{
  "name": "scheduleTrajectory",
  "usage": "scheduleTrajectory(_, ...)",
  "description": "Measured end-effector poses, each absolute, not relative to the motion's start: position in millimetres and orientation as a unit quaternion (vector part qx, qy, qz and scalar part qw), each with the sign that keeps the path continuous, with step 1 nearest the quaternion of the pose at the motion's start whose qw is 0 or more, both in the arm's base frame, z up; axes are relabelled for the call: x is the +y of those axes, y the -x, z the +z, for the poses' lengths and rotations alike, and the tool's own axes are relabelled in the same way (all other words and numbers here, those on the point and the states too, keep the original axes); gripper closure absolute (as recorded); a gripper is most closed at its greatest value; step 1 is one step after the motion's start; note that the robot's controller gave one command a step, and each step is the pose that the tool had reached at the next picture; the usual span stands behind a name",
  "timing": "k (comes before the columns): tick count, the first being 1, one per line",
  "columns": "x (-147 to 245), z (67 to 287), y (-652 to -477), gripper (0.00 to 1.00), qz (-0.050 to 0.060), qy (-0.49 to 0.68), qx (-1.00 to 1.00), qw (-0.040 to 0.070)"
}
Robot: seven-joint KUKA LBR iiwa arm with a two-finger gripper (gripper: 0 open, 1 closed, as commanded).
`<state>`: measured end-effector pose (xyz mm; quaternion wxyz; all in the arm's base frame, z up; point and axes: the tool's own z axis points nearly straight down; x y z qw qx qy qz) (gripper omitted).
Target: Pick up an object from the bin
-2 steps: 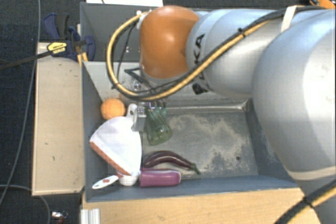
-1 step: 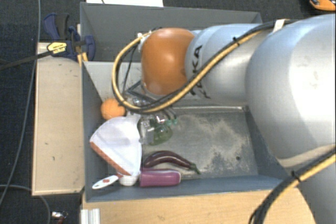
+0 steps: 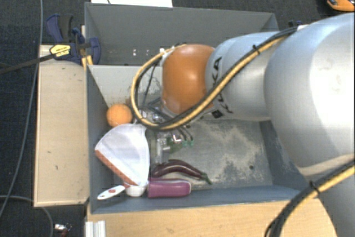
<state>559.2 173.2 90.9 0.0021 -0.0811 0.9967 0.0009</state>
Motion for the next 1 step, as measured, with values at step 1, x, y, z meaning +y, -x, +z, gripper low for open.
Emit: scheduleTrajectory(1, 182.2, 74.8, -589.9, 0.0, 0.003, 0.053, 0.999, 0.007)
